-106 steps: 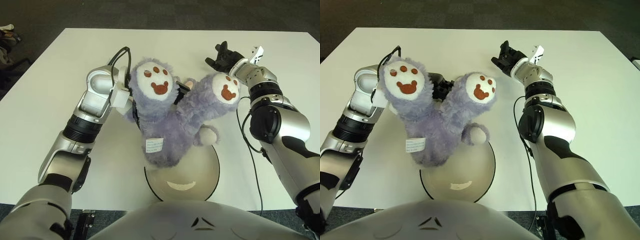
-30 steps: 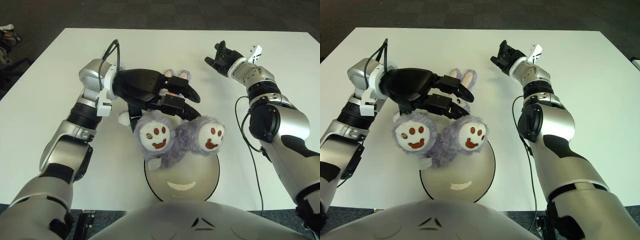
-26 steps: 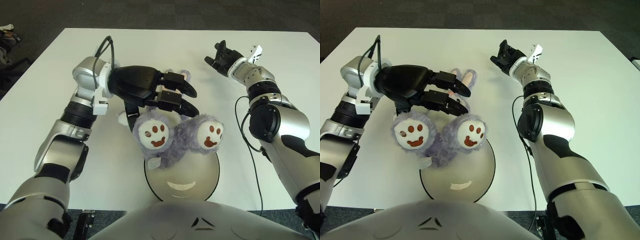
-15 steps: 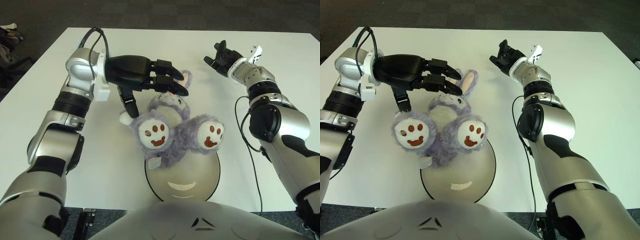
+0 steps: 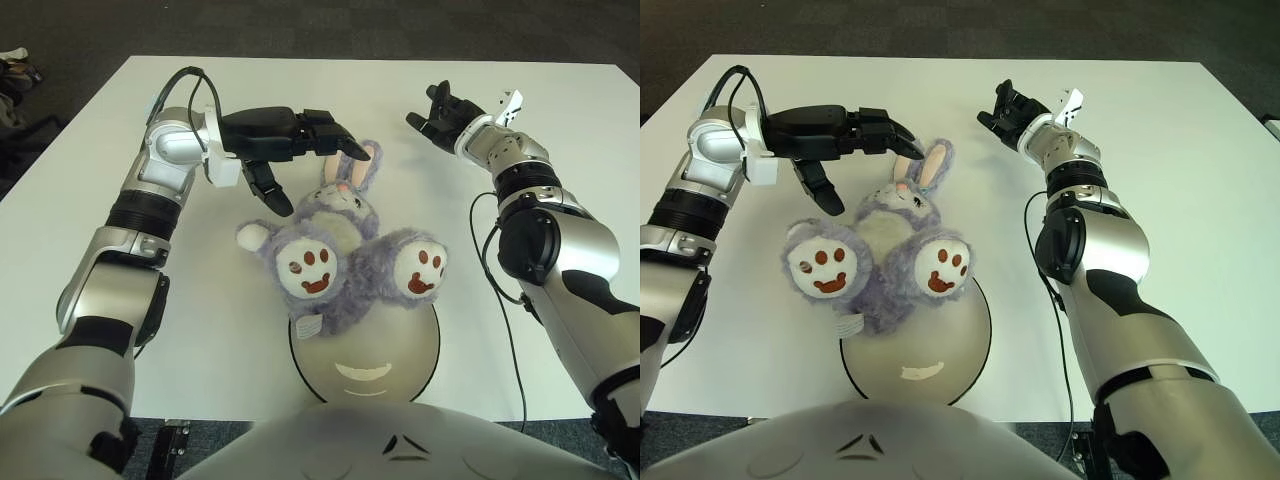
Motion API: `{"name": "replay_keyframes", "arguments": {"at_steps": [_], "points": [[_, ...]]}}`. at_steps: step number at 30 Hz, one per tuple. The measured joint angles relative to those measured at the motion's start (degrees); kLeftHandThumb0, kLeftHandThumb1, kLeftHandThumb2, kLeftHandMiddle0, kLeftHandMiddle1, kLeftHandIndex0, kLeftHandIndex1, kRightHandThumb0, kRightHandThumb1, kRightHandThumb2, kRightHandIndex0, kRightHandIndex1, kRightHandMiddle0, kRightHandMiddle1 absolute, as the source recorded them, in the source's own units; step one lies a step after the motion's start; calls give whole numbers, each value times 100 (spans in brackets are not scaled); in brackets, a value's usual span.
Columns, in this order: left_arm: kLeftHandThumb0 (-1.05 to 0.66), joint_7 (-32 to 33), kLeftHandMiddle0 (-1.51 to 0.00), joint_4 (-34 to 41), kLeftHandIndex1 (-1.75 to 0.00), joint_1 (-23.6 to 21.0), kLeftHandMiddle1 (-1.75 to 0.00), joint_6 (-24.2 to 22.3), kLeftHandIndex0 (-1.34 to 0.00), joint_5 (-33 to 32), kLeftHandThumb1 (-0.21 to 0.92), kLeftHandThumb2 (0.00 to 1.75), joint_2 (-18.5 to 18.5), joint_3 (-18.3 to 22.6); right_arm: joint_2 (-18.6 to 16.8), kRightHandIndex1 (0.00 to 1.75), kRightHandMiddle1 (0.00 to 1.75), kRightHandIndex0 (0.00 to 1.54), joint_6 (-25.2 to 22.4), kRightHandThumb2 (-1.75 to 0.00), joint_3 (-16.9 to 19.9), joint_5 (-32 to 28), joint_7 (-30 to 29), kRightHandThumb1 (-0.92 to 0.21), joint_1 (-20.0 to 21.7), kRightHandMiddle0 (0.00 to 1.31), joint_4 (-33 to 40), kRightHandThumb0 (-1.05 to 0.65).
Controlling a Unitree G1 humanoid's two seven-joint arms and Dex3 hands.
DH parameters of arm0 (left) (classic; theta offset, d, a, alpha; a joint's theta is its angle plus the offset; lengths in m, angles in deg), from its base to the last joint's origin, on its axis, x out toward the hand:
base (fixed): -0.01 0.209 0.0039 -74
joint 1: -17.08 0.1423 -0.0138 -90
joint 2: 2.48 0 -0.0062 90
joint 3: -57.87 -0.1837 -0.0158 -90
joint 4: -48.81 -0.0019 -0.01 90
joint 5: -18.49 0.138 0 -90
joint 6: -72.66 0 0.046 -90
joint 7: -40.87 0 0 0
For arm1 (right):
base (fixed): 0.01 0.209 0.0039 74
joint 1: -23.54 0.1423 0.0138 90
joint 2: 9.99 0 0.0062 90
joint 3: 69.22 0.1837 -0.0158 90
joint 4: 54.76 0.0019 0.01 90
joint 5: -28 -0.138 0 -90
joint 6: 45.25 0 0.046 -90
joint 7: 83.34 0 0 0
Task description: Put the doll into the plate.
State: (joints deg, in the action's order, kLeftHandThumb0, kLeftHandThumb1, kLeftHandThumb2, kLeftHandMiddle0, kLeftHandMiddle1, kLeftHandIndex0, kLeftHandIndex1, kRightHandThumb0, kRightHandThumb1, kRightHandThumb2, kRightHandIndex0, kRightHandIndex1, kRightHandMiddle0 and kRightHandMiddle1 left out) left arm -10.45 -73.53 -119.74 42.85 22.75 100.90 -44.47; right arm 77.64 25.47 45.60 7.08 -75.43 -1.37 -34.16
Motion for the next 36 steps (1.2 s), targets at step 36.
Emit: {"name": "replay_keyframes", "arguments": {"at_steps": [36], "points": [[-59, 574, -17, -645, -91, -306, -62, 89, 0, 658, 45, 90, 76, -548, 9, 141, 151, 16, -51, -144, -61, 11, -98, -8, 0, 15, 64, 4]]}}
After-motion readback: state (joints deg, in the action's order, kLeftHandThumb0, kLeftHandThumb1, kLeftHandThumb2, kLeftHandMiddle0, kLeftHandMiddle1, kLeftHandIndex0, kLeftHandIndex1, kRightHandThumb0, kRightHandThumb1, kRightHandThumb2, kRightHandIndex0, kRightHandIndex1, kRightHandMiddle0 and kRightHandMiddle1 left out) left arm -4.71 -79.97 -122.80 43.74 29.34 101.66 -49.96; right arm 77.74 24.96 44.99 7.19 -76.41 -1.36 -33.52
